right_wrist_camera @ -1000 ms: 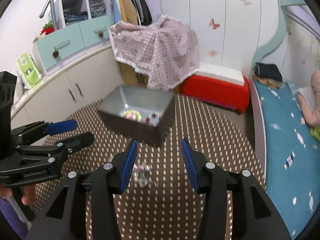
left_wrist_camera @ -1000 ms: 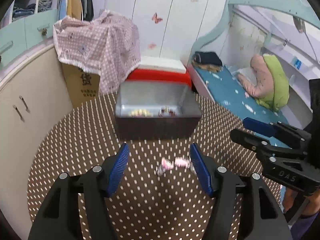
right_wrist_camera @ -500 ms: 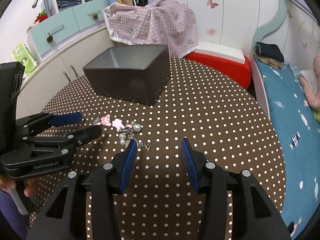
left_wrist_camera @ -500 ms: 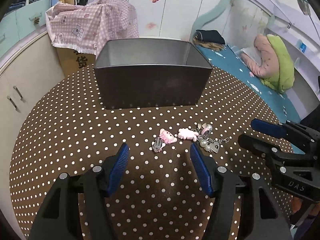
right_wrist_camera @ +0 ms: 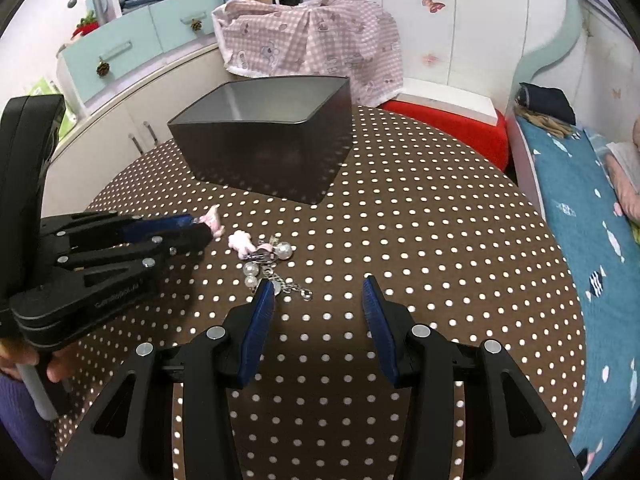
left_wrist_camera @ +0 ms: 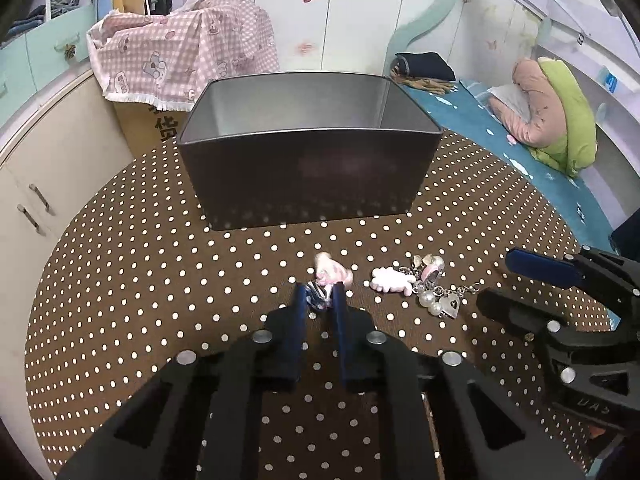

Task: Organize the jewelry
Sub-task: 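Grasp a small charm with the left tool while the right tool grasps a pearl keychain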

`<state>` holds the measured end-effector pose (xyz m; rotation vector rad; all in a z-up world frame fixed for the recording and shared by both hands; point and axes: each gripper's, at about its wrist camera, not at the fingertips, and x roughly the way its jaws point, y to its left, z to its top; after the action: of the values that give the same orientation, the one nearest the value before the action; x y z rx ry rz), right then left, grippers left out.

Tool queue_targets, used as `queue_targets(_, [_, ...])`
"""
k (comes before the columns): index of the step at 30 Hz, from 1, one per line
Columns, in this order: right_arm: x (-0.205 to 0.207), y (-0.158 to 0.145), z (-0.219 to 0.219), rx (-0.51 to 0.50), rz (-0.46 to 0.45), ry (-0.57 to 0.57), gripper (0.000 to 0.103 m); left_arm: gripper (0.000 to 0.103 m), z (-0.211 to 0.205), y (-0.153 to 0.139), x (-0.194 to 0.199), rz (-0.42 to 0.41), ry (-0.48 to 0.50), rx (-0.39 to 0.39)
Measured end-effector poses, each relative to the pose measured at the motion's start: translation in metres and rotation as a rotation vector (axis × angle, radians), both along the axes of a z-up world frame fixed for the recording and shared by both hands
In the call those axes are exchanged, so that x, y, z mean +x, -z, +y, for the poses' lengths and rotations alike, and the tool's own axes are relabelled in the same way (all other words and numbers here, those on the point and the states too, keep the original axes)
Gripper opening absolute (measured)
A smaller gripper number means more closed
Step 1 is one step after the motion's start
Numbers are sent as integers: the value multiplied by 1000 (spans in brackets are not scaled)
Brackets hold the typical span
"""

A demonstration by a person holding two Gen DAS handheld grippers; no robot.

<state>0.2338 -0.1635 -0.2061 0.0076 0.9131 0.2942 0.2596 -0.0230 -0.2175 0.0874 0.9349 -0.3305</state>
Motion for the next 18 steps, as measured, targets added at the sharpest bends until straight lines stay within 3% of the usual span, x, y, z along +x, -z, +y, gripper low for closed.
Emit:
queue_targets(14, [-2, -5, 40, -35, -14, -93, 45, 11, 41, -14, -19, -16, -62, -58])
queue_targets(18, [0, -3, 50, -43, -10, -117, 35, 11, 46, -15, -24, -19, -68, -69])
